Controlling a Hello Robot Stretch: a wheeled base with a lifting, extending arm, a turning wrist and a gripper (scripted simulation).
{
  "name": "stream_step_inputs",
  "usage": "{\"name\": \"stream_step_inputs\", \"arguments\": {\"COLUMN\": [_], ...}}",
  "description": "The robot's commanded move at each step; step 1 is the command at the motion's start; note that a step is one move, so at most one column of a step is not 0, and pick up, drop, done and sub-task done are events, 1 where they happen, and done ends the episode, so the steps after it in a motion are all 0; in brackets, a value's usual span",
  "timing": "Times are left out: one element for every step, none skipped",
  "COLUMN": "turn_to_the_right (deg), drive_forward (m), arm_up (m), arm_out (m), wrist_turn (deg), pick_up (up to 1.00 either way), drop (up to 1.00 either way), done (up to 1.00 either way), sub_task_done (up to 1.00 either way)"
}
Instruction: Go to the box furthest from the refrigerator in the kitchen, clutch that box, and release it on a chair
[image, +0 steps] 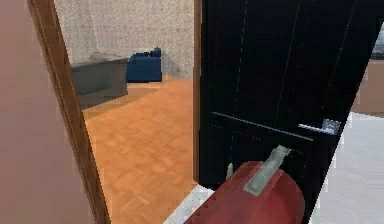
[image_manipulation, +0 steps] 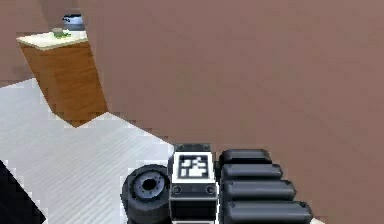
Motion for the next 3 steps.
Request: {"name": "stream_step_inputs", "arguments": {"turn_to_the_right": [0.0,-18.0,0.0], "drive_forward": [0.50,0.00,0.50], "arm_up": [0.00,0.00,0.00], "arm_out": [0.00,0.00,0.00], "wrist_turn": [0.0,0.0,0.0], "pick_up": [0.00,0.00,0.00], "drop": [0.00,0.00,0.00], "done": [0.00,0.00,0.00], "sub_task_done": [0.00,0.00,0.00]}}
